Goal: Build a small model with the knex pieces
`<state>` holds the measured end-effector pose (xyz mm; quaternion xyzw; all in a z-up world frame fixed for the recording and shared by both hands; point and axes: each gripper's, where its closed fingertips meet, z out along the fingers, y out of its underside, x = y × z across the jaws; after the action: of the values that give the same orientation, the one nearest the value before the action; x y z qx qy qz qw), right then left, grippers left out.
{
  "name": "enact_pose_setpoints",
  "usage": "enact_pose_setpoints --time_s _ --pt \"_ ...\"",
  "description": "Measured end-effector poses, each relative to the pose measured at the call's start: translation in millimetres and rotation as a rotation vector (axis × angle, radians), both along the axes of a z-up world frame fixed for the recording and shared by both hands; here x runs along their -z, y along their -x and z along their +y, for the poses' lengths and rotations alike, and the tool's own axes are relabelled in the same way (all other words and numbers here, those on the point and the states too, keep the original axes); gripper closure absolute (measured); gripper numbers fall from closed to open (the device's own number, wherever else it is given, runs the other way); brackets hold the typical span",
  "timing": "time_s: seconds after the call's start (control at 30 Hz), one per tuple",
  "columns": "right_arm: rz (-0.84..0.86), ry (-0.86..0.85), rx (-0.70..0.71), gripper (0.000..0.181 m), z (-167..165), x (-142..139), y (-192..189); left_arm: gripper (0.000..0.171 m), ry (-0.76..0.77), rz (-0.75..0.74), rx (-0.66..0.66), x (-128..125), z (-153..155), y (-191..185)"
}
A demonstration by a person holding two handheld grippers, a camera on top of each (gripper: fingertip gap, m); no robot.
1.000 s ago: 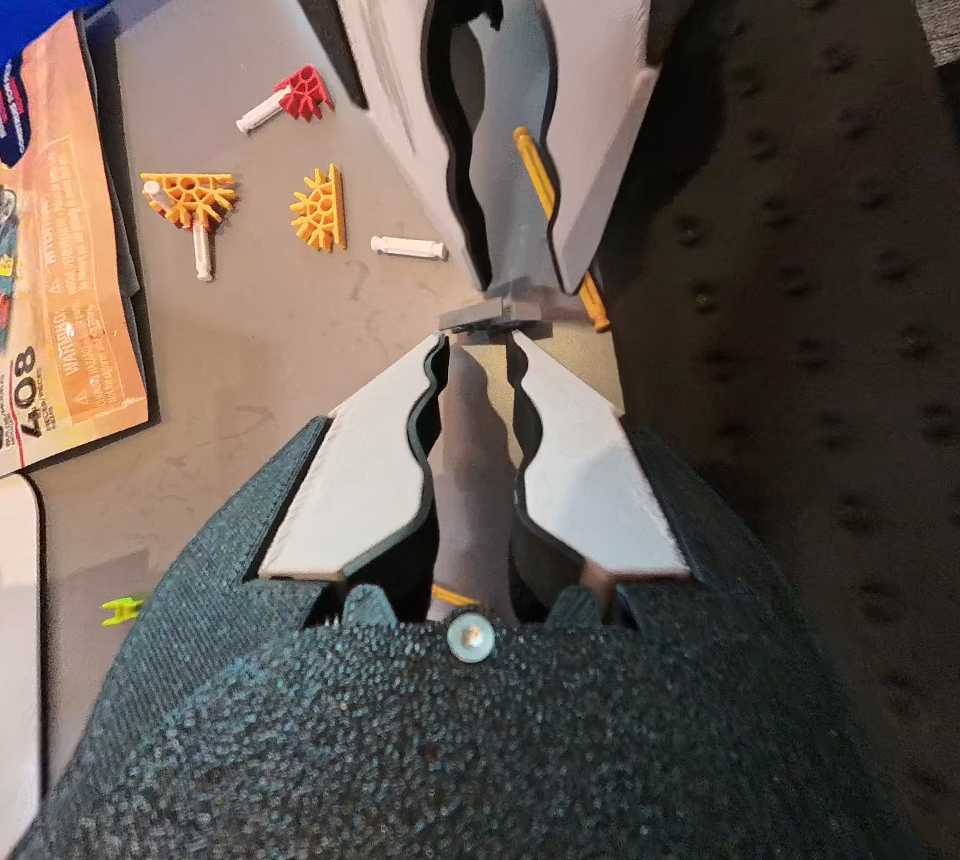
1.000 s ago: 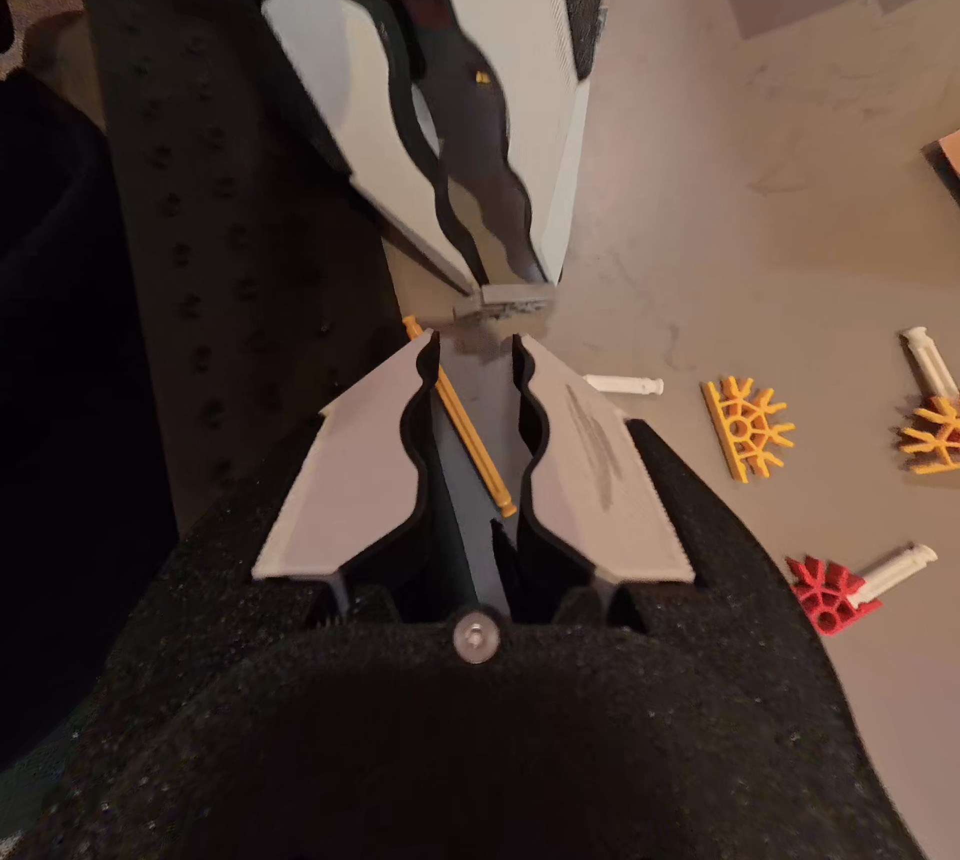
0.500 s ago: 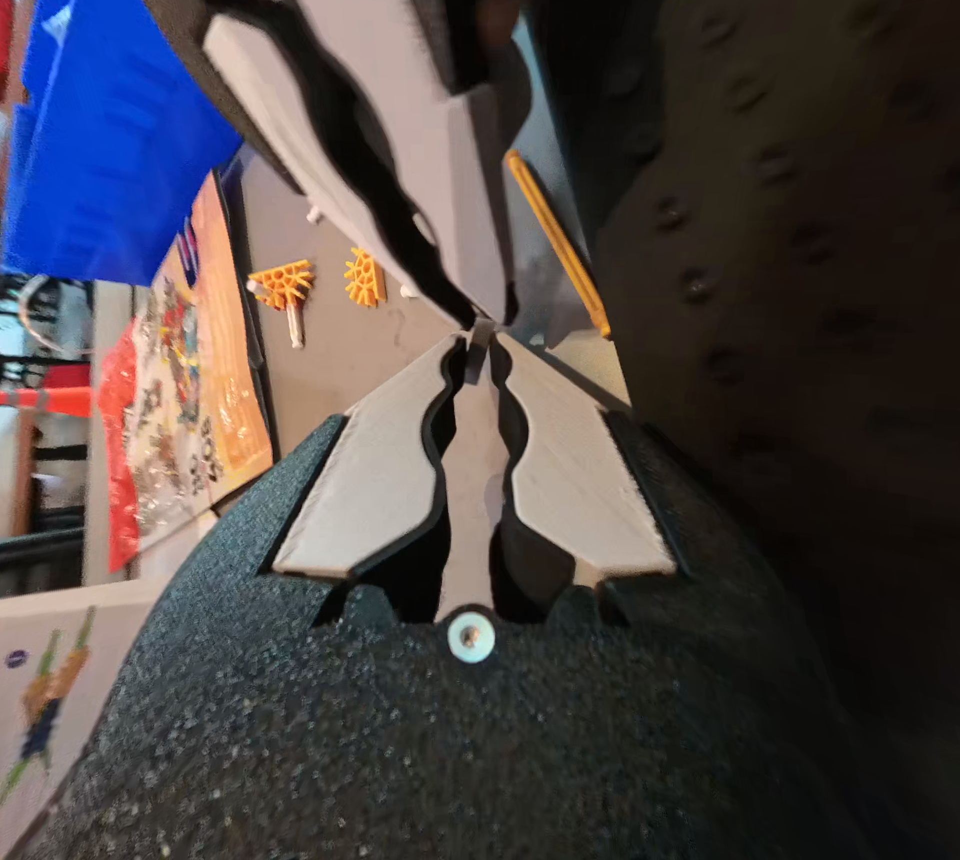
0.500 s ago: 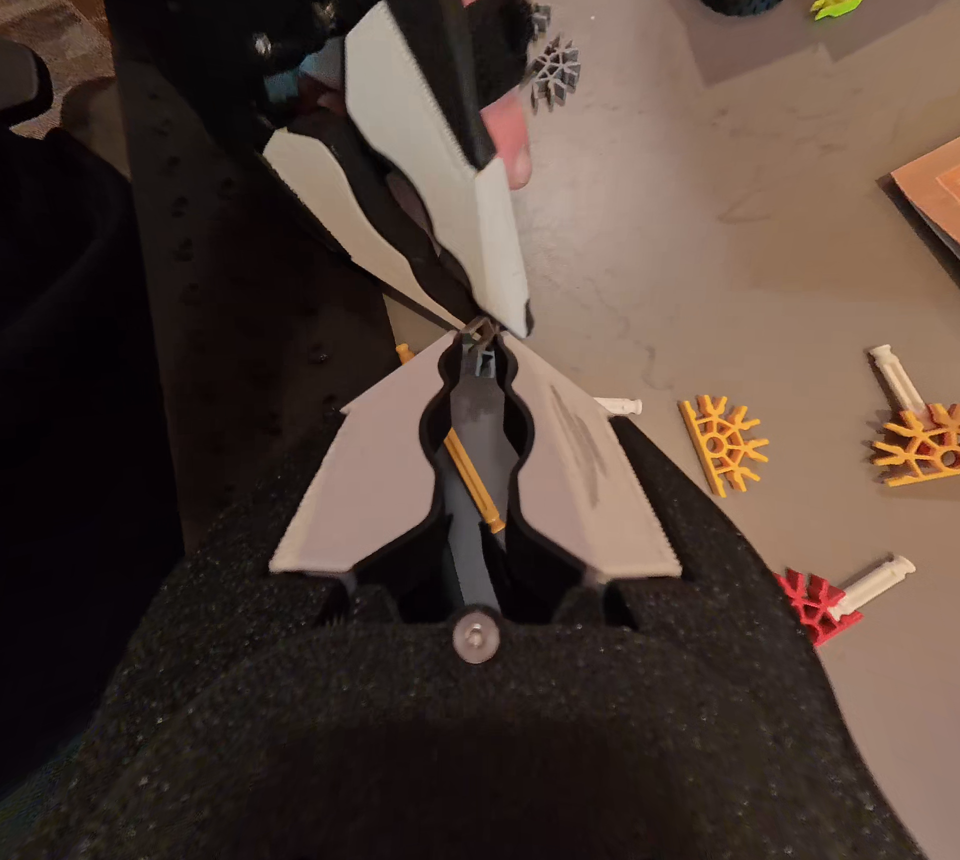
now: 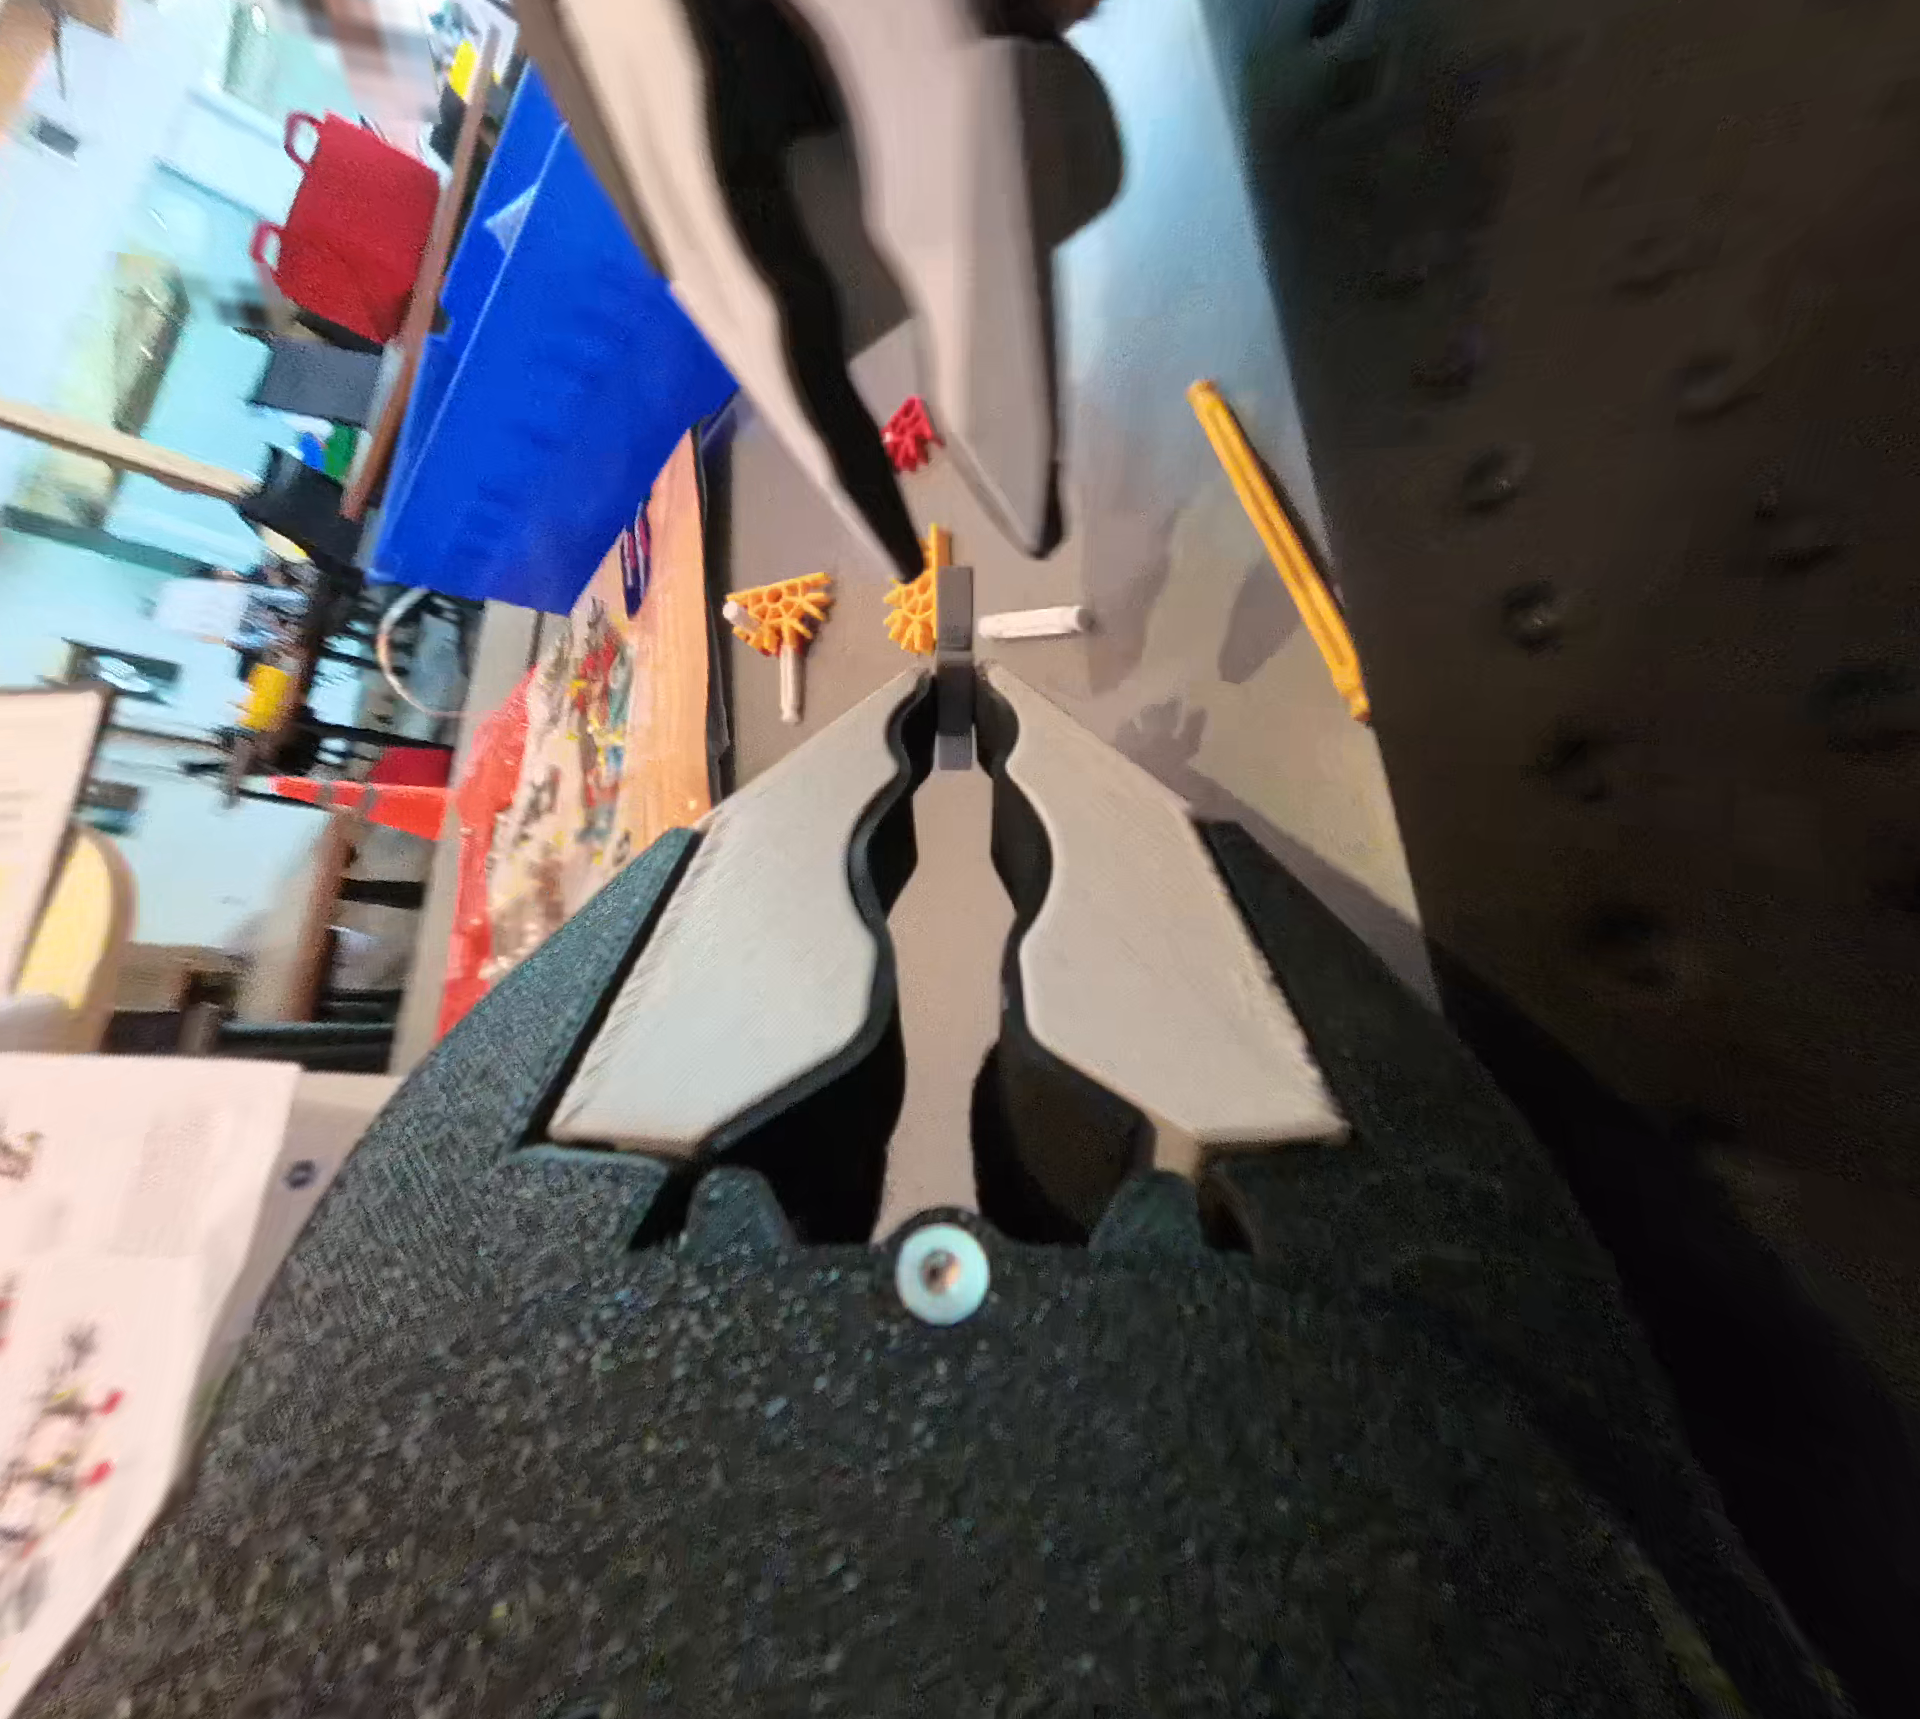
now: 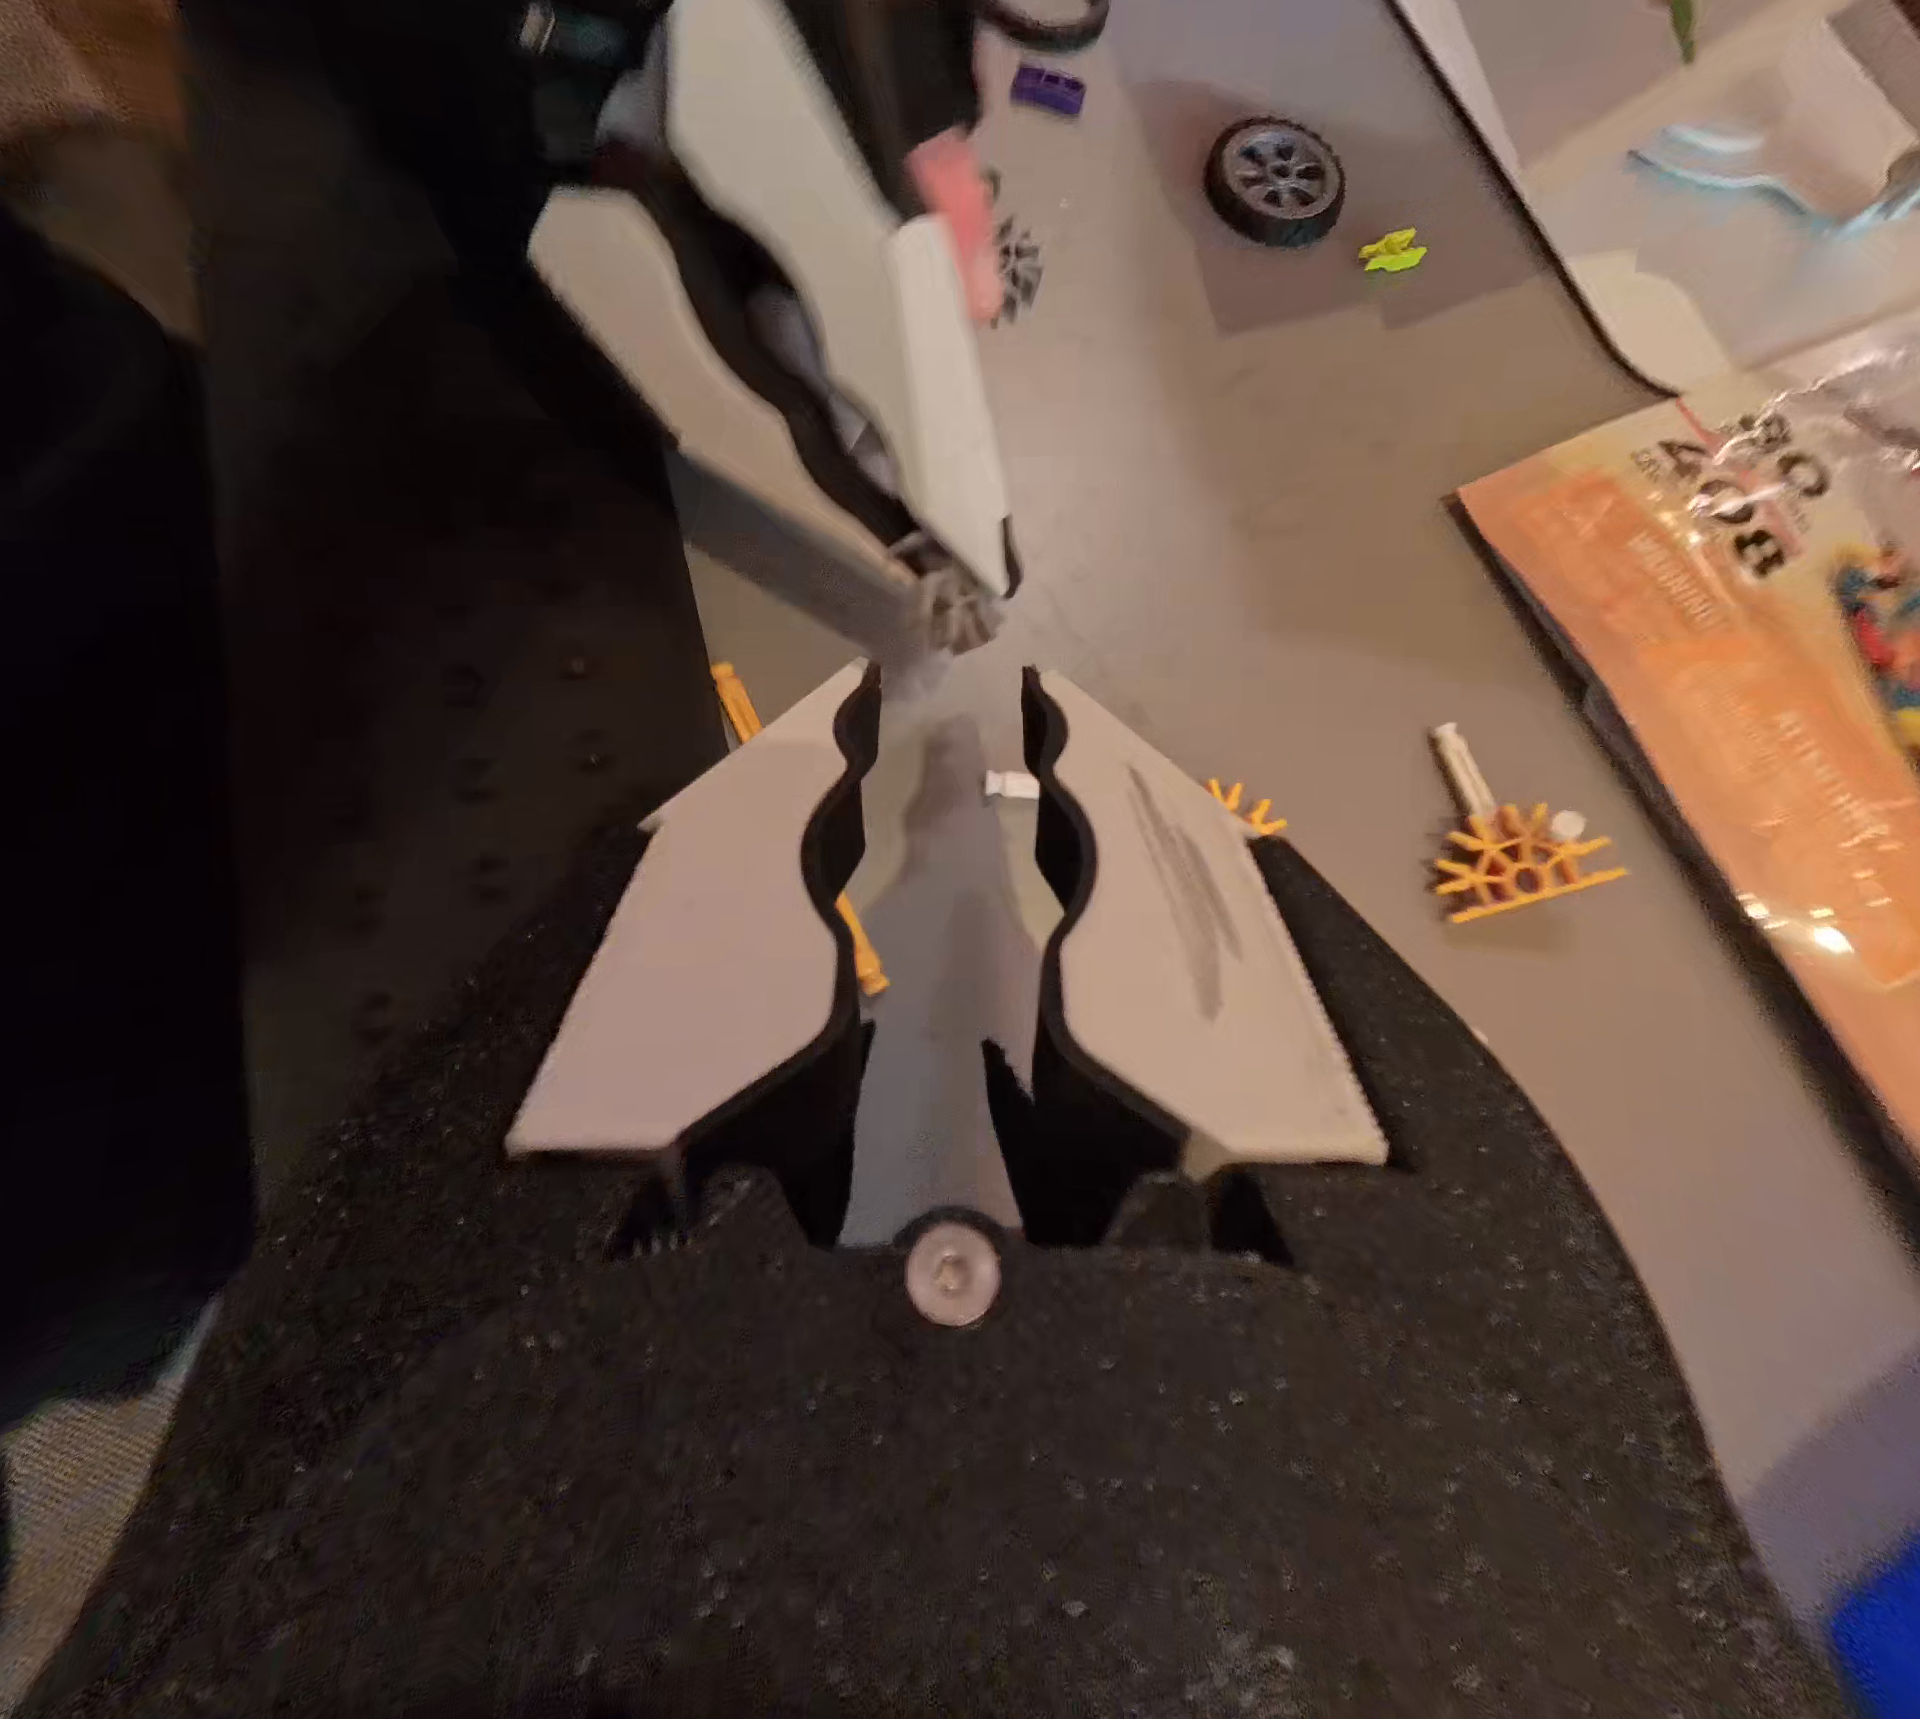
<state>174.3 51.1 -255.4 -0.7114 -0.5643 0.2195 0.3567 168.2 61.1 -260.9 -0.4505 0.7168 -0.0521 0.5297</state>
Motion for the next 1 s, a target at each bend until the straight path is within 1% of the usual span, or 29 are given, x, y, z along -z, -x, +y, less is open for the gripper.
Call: enact_pose_setpoints --time_s 0.07,0.13,0.17,0.2,0.3,0.37,0.4,0.43,0.47,0.53,0.6,0.67,0.77,0.87,0.93,1.0 --pt "-0.037 -0.059 -0.027 0.155 -1 0 2 0.166 0.099 -0.062 -0.006 -8 2 0" --pt "0.006 -0.098 -0.021 0.158 4 -8 8 0.166 0.207 -0.095 0.0 -11 0 -2" --pt "0.016 -0.1 -0.017 0.163 5 -10 9 0.166 0.249 -0.119 0.015 -13 -2 -4" --pt "0.025 -0.102 -0.02 0.171 6 -12 9 0.167 0.302 -0.148 0.028 -15 -4 -5" --pt "0.037 -0.085 -0.037 0.174 5 -14 10 0.166 0.438 -0.184 0.036 -15 -5 -4" --pt "-0.016 -0.075 -0.045 0.176 7 -10 8 0.162 0.442 -0.17 0.016 -10 -2 -5" --pt "-0.063 -0.081 -0.043 0.177 10 -7 6 0.16 0.414 -0.148 -0.012 -8 4 -3" --pt "-0.123 -0.085 -0.041 0.177 14 -4 3 0.156 0.373 -0.147 -0.027 -10 9 -2" --pt "-0.185 -0.08 -0.045 0.177 17 1 0 0.156 0.343 -0.142 -0.024 -12 10 -2" --pt "-0.283 -0.089 -0.077 0.177 19 5 -1 0.157 0.33 -0.103 -0.031 -12 11 -1" --pt "-0.361 -0.098 -0.112 0.176 21 7 1 0.16 0.323 -0.022 -0.05 -1 12 0" --pt "-0.415 -0.106 -0.147 0.176 23 8 3 0.164 0.307 0.017 -0.051 6 13 3" --pt "-0.428 -0.103 -0.153 0.174 29 14 11 0.166 0.363 0.028 -0.097 16 20 10" --pt "-0.343 -0.015 -0.152 0.174 27 18 18 0.166 0.409 0.099 -0.128 36 23 21" --pt "-0.318 0.015 -0.144 0.171 29 22 17 0.166 0.392 0.111 -0.132 38 25 24" --pt "-0.323 0.024 -0.146 0.171 30 27 16 0.166 0.415 0.12 -0.147 39 26 25"
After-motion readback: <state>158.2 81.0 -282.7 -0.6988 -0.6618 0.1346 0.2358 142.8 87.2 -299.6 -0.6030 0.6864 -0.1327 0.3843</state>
